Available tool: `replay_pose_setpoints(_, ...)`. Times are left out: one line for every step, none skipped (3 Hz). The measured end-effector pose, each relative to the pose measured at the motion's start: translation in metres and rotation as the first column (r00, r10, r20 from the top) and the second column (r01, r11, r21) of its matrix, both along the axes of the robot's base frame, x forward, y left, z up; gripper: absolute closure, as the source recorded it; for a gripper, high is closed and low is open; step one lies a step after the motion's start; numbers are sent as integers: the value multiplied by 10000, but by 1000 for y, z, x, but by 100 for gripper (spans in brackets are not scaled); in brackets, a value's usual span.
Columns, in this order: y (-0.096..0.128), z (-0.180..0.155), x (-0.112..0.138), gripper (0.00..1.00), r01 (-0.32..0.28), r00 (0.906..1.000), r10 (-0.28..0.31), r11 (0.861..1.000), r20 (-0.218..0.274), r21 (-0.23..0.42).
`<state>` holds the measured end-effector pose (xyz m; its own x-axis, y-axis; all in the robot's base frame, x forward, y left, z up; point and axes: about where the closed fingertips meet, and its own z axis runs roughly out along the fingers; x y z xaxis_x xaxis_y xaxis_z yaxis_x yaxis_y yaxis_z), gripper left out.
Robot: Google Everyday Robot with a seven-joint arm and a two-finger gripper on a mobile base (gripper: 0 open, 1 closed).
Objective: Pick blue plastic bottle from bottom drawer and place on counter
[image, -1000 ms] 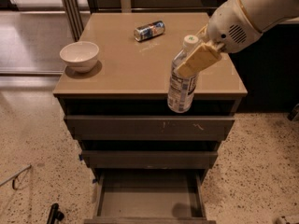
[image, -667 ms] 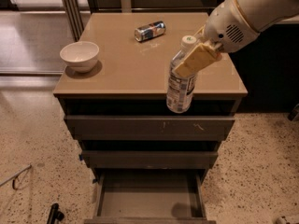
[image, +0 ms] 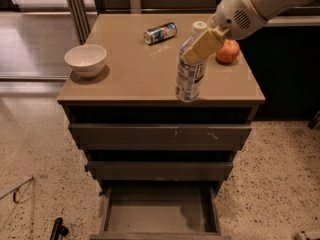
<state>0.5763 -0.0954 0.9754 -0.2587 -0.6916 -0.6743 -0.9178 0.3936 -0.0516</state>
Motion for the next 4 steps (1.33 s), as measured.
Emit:
replay_pose_setpoints(0, 1, 31, 100, 193, 9998, -191, 9990, -30, 413)
replay_pose_setpoints(3, -1, 55, 100, 305, 9994, -288, 9962, -216, 817)
replay_pose_setpoints(4, -5, 71, 100, 389, 9984, -347, 9946, -447, 967)
replay_pose_setpoints(4, -13, 80, 100, 470, 9967, -414, 9956, -701, 807)
